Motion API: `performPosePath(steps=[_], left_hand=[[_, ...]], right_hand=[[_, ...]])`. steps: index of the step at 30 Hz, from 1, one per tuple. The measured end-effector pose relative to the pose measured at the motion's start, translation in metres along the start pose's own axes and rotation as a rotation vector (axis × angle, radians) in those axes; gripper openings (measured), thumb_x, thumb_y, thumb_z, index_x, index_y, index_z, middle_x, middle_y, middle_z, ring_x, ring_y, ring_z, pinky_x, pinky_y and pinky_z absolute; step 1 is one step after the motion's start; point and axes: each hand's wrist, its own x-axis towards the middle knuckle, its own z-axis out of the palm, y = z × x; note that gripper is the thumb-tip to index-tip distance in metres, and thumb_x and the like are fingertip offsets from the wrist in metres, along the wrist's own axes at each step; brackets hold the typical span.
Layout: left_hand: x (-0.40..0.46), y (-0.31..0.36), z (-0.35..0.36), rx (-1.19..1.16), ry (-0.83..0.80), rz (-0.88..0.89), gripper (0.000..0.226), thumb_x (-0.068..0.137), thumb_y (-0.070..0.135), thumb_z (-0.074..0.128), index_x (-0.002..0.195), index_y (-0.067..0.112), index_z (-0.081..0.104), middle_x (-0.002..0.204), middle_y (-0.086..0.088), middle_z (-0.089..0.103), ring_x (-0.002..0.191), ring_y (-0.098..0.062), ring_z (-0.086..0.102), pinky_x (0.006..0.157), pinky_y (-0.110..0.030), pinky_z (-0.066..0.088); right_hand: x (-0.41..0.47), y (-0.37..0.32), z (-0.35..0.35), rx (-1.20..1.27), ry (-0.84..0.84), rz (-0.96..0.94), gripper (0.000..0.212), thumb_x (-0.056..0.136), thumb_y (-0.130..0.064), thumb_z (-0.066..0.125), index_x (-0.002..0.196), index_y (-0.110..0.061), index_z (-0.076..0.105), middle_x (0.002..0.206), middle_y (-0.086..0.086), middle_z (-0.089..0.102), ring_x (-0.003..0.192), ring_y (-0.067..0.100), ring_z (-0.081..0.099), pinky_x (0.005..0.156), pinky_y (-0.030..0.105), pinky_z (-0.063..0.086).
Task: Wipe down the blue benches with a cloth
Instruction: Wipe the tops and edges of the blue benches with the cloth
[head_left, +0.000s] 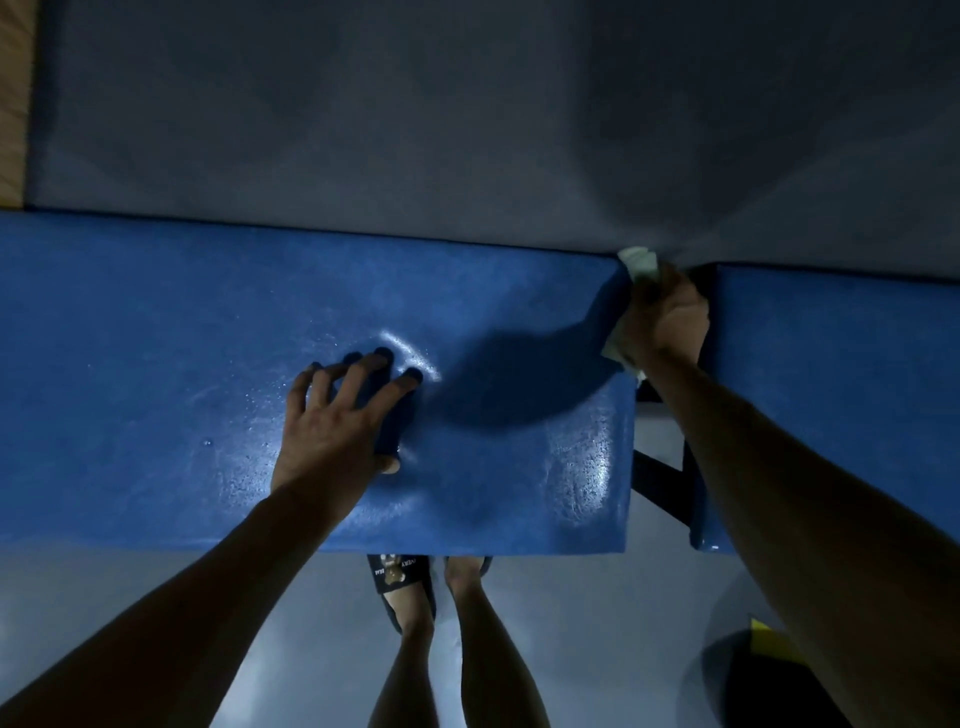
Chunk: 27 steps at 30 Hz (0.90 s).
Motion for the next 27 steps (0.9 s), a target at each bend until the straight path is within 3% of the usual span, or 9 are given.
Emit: performPosePath(steps=[3,6,9,12,16,19,23,25,27], left_hand=[[-0.001,0.002,-0.001,0.017,0.008,-0.005,0.11,0.045,0.047,0.092,0.141,0.041,0.039,0.148,-0.001,0.041,0.123,-0.037,0.044,0.109,-0.054,0.03],[-0.001,0.003,-0.002,0.012,0.013,-0.005,0.111,0.044,0.048,0.092,0.141,0.041,0.039,0.147,-0.002,0.041,0.122,-0.037,0.044,0.108,-0.054,0.032],[-0.001,0.006,-0.003,0.01,0.017,-0.012,0.113,0.041,0.046,0.094,0.14,0.04,0.041,0.146,-0.002,0.042,0.12,-0.037,0.045,0.107,-0.054,0.033],[-0.003,0.007,-0.003,0.004,0.021,-0.019,0.112,0.041,0.044,0.094,0.14,0.039,0.042,0.146,-0.001,0.041,0.121,-0.037,0.045,0.107,-0.053,0.033],[-0.006,0.009,-0.005,0.018,0.011,-0.015,0.108,0.048,0.043,0.092,0.142,0.039,0.041,0.149,-0.002,0.039,0.124,-0.037,0.044,0.108,-0.053,0.032],[-0.008,0.011,-0.009,0.011,0.002,-0.021,0.106,0.05,0.042,0.092,0.143,0.039,0.04,0.149,0.001,0.039,0.126,-0.036,0.043,0.109,-0.052,0.031],[-0.008,0.013,-0.012,0.004,-0.005,-0.021,0.103,0.052,0.042,0.091,0.142,0.039,0.041,0.15,0.002,0.038,0.127,-0.034,0.042,0.109,-0.052,0.03],[-0.009,0.012,-0.012,-0.001,0.0,-0.019,0.102,0.053,0.042,0.09,0.142,0.039,0.041,0.15,0.002,0.038,0.128,-0.034,0.041,0.11,-0.052,0.03],[-0.01,0.011,-0.009,-0.015,0.015,-0.009,0.101,0.052,0.041,0.09,0.142,0.038,0.043,0.15,0.002,0.039,0.127,-0.034,0.041,0.11,-0.052,0.03]], right_hand=[[-0.034,0.024,-0.013,-0.01,-0.069,-0.04,0.032,0.094,-0.035,0.04,0.098,-0.012,0.062,0.094,0.015,0.067,0.086,0.035,0.063,0.068,0.033,0.044],[-0.108,0.059,-0.027,-0.061,-0.076,-0.02,0.045,0.1,-0.05,0.032,0.104,-0.017,0.061,0.097,0.011,0.067,0.089,0.031,0.06,0.073,0.033,0.043],[-0.164,0.08,-0.031,-0.087,-0.099,-0.104,0.03,0.097,-0.027,0.041,0.109,-0.007,0.061,0.094,0.013,0.064,0.082,0.034,0.061,0.068,0.029,0.041],[-0.139,0.07,-0.025,-0.13,-0.095,-0.169,0.031,0.095,-0.014,0.052,0.122,-0.001,0.059,0.109,0.021,0.065,0.091,0.04,0.064,0.073,0.039,0.05],[-0.096,0.041,-0.015,-0.12,-0.063,-0.14,0.035,0.095,-0.015,0.052,0.129,-0.004,0.055,0.117,0.021,0.059,0.1,0.04,0.059,0.075,0.042,0.047],[-0.133,0.046,-0.02,-0.07,-0.022,-0.137,0.044,0.098,-0.017,0.05,0.141,-0.007,0.047,0.126,0.019,0.056,0.1,0.038,0.059,0.076,0.041,0.05],[-0.217,0.07,-0.03,-0.011,-0.229,-0.218,0.052,0.102,-0.037,0.032,0.149,-0.015,0.036,0.146,0.015,0.044,0.114,0.032,0.06,0.081,0.049,0.058],[-0.215,0.071,-0.033,-0.025,-0.25,-0.257,0.051,0.102,-0.038,0.03,0.149,-0.018,0.037,0.143,0.015,0.047,0.107,0.031,0.062,0.078,0.047,0.059],[-0.185,0.06,-0.029,-0.025,-0.181,-0.316,0.047,0.1,-0.028,0.042,0.145,-0.015,0.044,0.136,0.016,0.053,0.101,0.035,0.064,0.076,0.042,0.058]])
